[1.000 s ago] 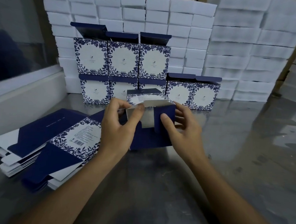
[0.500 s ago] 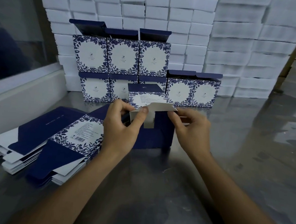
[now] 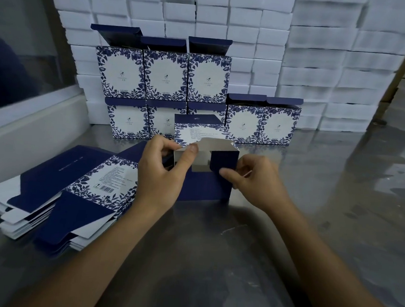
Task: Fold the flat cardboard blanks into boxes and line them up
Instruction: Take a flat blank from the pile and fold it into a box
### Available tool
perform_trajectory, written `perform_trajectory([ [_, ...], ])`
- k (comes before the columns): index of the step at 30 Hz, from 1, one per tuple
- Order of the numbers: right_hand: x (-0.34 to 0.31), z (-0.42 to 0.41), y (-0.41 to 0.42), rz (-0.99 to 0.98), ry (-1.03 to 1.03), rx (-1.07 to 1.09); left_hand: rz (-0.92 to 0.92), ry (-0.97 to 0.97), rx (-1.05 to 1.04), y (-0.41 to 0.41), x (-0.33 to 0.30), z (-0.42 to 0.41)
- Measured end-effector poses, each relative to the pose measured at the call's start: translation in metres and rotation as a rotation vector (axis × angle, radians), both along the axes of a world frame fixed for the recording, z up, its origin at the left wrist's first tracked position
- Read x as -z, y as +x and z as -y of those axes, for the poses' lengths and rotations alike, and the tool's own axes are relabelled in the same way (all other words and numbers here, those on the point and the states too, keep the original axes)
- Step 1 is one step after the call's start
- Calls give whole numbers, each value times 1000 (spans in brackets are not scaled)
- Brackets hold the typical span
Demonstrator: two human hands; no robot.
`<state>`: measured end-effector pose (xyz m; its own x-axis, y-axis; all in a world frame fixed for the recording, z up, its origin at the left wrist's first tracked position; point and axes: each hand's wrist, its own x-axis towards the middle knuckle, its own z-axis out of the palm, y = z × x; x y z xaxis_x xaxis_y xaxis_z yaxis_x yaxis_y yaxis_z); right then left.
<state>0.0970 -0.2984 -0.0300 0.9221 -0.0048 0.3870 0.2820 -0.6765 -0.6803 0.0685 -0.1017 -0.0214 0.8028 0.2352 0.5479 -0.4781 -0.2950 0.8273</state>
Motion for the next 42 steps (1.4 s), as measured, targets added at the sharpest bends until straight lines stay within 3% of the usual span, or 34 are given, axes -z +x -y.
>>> perform_trajectory([
  [4,5,0,2,-189,-156,-32,-1,-14,7,0,0,-2],
  [9,10,1,4,-102,-175,-28,-11,-16,14,1,0,-1],
  [11,11,-1,1,-38,-100,-76,-15,-3,10,0,0,-1],
  [14,8,-6,-6,101,192,-196,-17,1,13,-1,0,-1],
  [17,0,-13,-7,250,238,-154,7,15,48,-1,0,-3],
  [21,-5,-18,-9,301,340,-68,38,-56,154,-1,0,-5],
  [24,-6,-15,-8,358,381,23,43,51,124,2,6,-3],
  [30,-5,-17,-9,374,405,81,146,453,-44,9,20,-10],
  [39,-5,-21,-10,396,391,62,182,554,-136,9,17,-16],
  [42,-5,-20,-10,383,402,73,89,673,-120,11,22,-19],
])
